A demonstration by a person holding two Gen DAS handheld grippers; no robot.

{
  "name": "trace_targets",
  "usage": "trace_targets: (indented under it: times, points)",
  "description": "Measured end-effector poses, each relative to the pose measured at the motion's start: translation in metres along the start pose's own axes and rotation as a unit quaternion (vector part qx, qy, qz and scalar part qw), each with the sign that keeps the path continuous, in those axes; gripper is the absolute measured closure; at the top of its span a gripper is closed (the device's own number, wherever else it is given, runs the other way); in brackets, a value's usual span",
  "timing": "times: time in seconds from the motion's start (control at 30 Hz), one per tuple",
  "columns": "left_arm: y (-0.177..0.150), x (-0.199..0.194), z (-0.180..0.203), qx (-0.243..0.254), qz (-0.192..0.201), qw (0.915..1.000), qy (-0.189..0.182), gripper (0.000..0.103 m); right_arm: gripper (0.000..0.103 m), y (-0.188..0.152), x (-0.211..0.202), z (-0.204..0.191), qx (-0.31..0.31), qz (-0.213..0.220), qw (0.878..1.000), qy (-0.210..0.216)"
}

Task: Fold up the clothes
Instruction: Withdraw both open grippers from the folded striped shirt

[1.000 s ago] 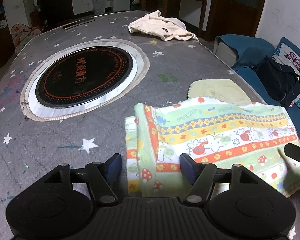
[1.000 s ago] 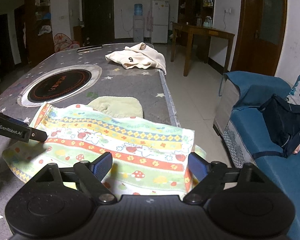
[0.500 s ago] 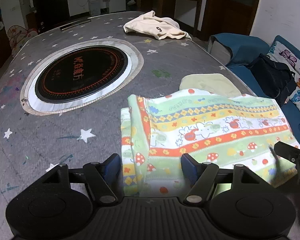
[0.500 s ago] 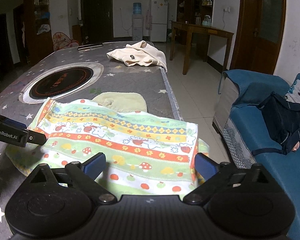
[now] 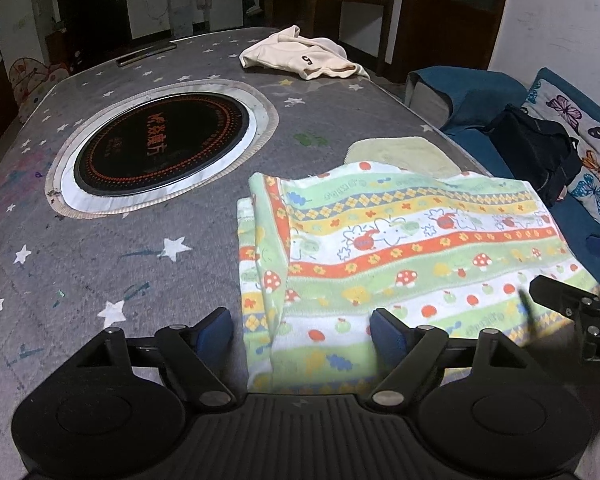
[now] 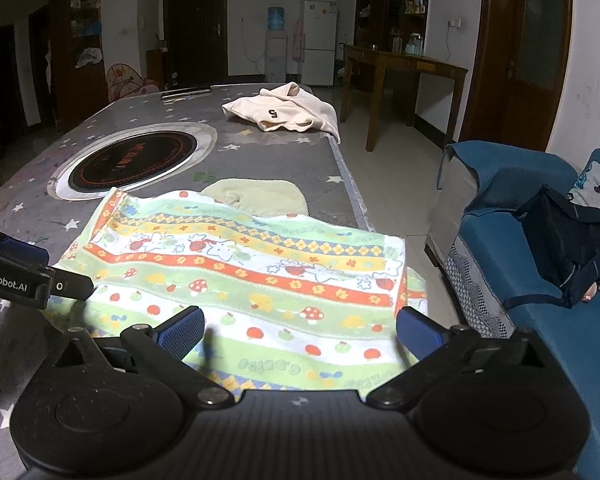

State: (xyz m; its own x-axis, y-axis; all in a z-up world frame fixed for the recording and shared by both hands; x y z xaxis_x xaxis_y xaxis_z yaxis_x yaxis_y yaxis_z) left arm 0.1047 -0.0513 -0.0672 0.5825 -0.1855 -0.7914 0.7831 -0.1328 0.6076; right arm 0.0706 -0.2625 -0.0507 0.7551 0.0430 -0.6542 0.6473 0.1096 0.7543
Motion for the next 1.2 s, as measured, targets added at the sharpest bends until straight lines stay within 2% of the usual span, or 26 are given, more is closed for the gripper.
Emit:
trace_targets:
  times: [0.3,0.5,0.8,1.2]
  points:
    - [-0.004,-0.014,0.003,0.005,0.016,0.9998,-0.009,0.019,0.000,-0.009,-0.007,-0.007,0.007,-0.003,1.000,-0.005]
    - [-0.008,-0.025,0.006,0.024,0.032,0.9991,-0.010,0.010,0.000,-0.014,-0.013,-0.011,0.022,0.004,1.000,-0.005]
    - [-0.017,-0.030,0.007,0.027,0.031,0.9992,-0.004,0.003,0.000,-0.017,-0.017,-0.013,0.030,0.012,0.999,-0.003]
    - [-0.021,-0.036,0.011,0.038,0.031,0.9988,0.002,0.001,0.000,-0.016,-0.027,-0.013,0.043,0.026,0.999,0.001]
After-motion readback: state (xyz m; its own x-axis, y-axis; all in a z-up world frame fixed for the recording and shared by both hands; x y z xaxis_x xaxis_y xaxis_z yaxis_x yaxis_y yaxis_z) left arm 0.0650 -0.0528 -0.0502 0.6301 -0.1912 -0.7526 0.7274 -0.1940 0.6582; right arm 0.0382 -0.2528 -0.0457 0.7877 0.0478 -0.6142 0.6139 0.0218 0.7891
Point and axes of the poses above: each gripper's, at about its wrist camera, not at the fingertips, and x roughly the way its jaws point, z to its right, y to its top, the point moved 9 cm from there along x, roughly the way its jaws point, and after that the axes turned 3 degrees about -y, right-handed, at the moved point
